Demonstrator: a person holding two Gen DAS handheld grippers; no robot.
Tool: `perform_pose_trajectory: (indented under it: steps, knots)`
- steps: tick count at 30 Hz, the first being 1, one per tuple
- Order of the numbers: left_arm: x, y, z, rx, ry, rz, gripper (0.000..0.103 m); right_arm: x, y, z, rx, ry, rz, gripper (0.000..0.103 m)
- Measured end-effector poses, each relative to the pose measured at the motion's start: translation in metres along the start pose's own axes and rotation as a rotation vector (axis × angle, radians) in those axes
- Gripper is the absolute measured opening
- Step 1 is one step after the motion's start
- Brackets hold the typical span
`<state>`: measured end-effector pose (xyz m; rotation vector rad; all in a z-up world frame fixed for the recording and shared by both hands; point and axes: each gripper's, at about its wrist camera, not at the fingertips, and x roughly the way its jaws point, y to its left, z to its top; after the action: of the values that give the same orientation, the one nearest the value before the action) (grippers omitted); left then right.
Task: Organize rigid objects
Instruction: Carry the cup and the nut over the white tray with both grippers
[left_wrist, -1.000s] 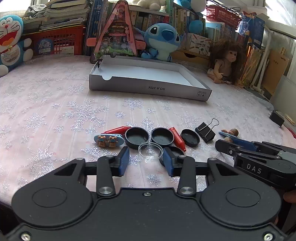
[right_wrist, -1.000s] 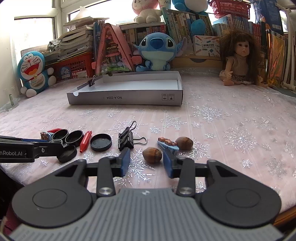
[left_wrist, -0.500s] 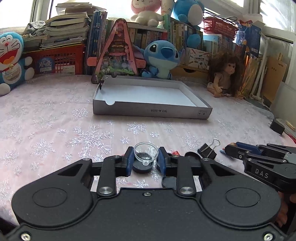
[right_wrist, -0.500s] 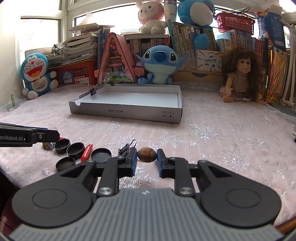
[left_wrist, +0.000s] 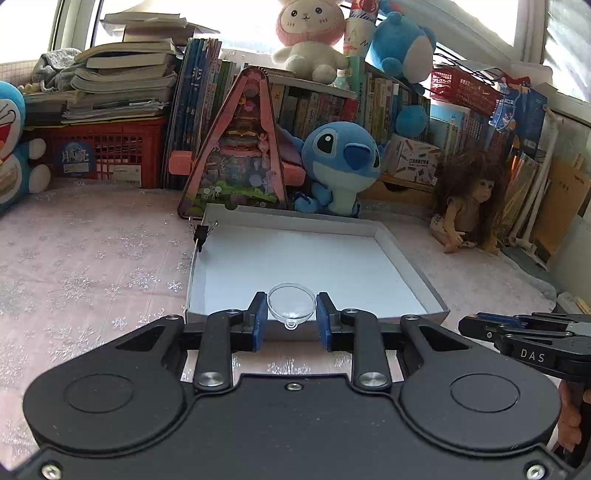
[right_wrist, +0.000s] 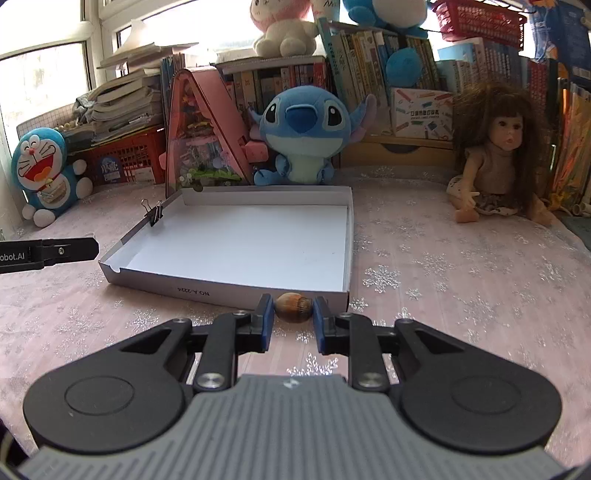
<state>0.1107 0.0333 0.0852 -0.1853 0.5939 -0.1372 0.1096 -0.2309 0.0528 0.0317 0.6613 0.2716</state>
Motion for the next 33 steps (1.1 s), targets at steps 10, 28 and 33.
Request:
perform_pose_trajectory:
  steps: [10,28,33]
  knots:
    - [0.096,0.026,0.033,-0.085,0.205,0.056,0.026,0.085,-0.021,0.046,0.08,0.226,-0.002,0.027]
    - [0.133,0.031,0.017,-0.044,0.298,0.091,0.026,0.119,-0.015,0.047,0.049,0.308,-0.036,0.028]
    - [0.135,0.031,0.015,-0.042,0.298,0.096,0.026,0.12,-0.015,0.047,0.044,0.308,-0.036,0.027]
